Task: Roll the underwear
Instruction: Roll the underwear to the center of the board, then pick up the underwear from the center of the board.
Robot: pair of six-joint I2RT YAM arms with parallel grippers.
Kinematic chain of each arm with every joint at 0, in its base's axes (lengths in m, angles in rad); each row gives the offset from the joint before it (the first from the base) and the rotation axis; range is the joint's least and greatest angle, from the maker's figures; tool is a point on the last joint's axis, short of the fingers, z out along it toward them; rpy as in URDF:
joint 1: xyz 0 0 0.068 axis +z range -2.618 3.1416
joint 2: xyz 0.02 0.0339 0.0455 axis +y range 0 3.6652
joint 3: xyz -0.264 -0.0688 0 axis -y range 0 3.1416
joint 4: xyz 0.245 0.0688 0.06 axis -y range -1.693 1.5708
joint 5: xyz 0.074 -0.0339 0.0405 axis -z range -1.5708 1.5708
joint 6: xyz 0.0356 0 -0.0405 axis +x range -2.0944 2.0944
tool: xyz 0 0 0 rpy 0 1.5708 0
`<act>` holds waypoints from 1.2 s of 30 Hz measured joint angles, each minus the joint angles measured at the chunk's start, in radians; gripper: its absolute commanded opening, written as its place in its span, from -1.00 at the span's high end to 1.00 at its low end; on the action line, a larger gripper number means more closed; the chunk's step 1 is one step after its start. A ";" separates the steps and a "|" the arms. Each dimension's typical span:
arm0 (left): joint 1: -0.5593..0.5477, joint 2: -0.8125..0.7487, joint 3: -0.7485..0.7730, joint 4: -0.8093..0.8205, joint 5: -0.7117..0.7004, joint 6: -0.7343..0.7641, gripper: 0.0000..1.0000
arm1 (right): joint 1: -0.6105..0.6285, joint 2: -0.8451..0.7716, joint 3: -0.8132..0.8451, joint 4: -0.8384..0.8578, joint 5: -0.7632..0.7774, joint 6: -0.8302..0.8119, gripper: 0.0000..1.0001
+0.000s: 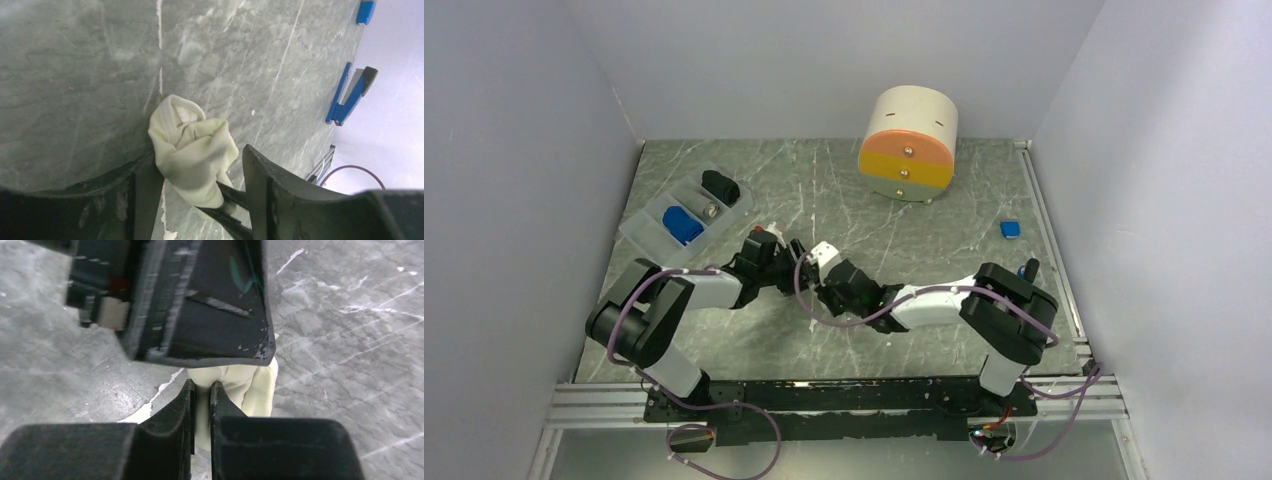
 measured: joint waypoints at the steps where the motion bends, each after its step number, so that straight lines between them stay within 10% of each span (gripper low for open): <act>1: 0.000 -0.002 0.000 0.006 0.006 -0.005 -0.42 | -0.017 -0.005 -0.008 0.010 -0.032 0.016 0.93; 15: -0.024 -0.023 -0.077 0.134 0.048 -0.101 -0.46 | -0.351 0.093 -0.283 0.644 -0.639 0.540 0.92; 36: -0.096 0.117 0.034 0.173 0.044 -0.135 -0.19 | -0.513 0.187 -0.363 0.878 -0.779 0.804 0.84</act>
